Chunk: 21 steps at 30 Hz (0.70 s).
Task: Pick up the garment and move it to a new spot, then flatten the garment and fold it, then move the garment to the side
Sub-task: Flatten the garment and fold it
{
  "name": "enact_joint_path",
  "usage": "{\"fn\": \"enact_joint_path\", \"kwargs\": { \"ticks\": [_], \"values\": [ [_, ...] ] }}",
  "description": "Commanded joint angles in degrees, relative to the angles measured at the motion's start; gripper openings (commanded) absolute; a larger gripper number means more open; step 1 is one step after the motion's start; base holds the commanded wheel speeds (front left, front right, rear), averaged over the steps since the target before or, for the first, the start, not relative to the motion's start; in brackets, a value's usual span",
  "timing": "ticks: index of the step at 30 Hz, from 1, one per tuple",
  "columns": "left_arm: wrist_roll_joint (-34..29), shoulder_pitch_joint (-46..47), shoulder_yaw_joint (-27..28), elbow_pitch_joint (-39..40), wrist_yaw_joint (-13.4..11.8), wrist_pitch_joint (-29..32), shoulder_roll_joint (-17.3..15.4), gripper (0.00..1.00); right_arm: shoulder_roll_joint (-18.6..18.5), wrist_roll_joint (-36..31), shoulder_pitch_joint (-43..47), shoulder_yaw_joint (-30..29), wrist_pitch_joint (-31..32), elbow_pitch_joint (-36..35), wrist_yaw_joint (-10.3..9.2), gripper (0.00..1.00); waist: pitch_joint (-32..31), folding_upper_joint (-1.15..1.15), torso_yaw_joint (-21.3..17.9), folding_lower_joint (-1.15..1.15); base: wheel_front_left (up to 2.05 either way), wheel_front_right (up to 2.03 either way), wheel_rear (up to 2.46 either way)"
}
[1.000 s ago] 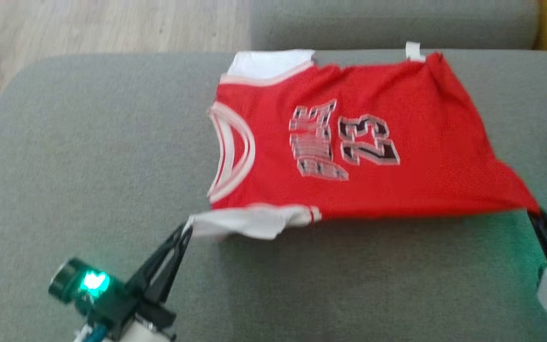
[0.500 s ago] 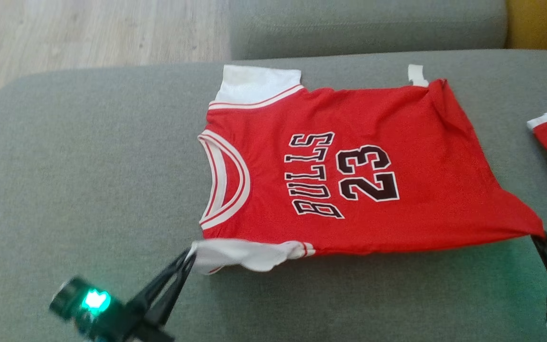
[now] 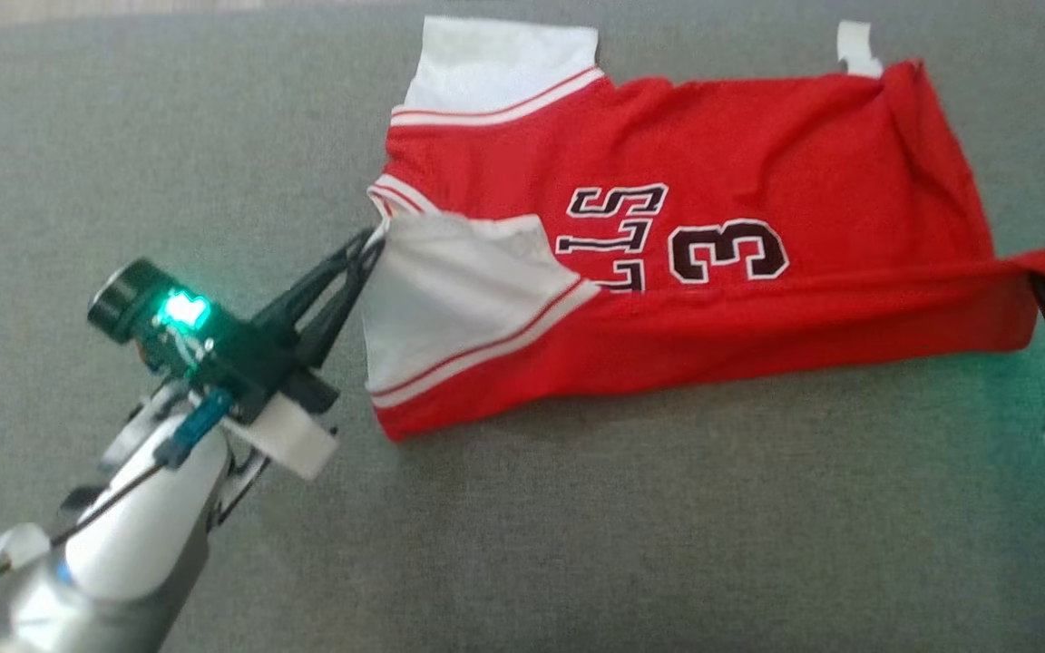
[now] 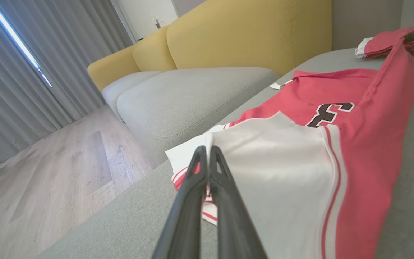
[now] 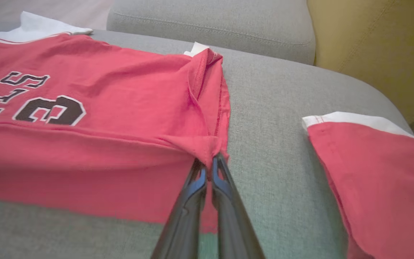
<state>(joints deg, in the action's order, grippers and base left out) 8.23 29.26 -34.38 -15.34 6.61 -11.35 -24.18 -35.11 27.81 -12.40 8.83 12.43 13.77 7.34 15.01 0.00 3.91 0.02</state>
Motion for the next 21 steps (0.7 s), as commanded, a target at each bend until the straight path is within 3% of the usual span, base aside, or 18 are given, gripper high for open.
{"fn": "enact_joint_path", "kwargs": {
  "ticks": [1,2,3,6,15,21],
  "values": [
    [-0.2,3.9,1.6,-0.1,0.2,-0.8,-0.7,0.31,-2.6,0.3,-1.9,1.3,-1.0,0.4,0.14,0.0,1.8,0.0,0.4,-0.02,0.0,0.0,0.0],
    [-0.3,4.9,1.2,-1.1,0.3,-1.1,-0.2,0.79,-2.7,0.1,-3.1,1.8,-1.7,1.6,0.14,0.55,2.2,0.0,0.6,-0.02,0.0,0.0,0.0],
    [-0.4,5.6,0.9,-2.0,0.3,-1.5,0.2,1.0,-2.6,-0.3,-4.1,2.3,-2.5,2.7,0.14,1.0,2.4,0.0,0.7,-0.02,0.0,0.0,0.0],
    [0.2,5.7,0.6,-4.5,0.0,-2.4,1.7,1.0,-2.1,-1.7,-5.8,3.1,-6.0,5.2,0.14,1.0,2.3,0.0,0.9,-0.02,0.0,0.0,0.0],
    [9.6,-6.2,5.3,-7.4,-6.1,-3.2,8.5,1.0,2.4,-4.6,-4.1,1.8,-13.8,9.4,0.14,1.0,-0.2,0.0,0.2,-0.02,0.0,0.0,0.0],
    [17.8,-12.4,8.1,-12.8,-8.8,1.9,14.1,1.0,4.7,-5.3,-3.1,1.4,-15.7,11.4,0.14,1.0,-0.8,0.0,-0.2,-0.02,0.0,0.0,0.0]
  ]
}}
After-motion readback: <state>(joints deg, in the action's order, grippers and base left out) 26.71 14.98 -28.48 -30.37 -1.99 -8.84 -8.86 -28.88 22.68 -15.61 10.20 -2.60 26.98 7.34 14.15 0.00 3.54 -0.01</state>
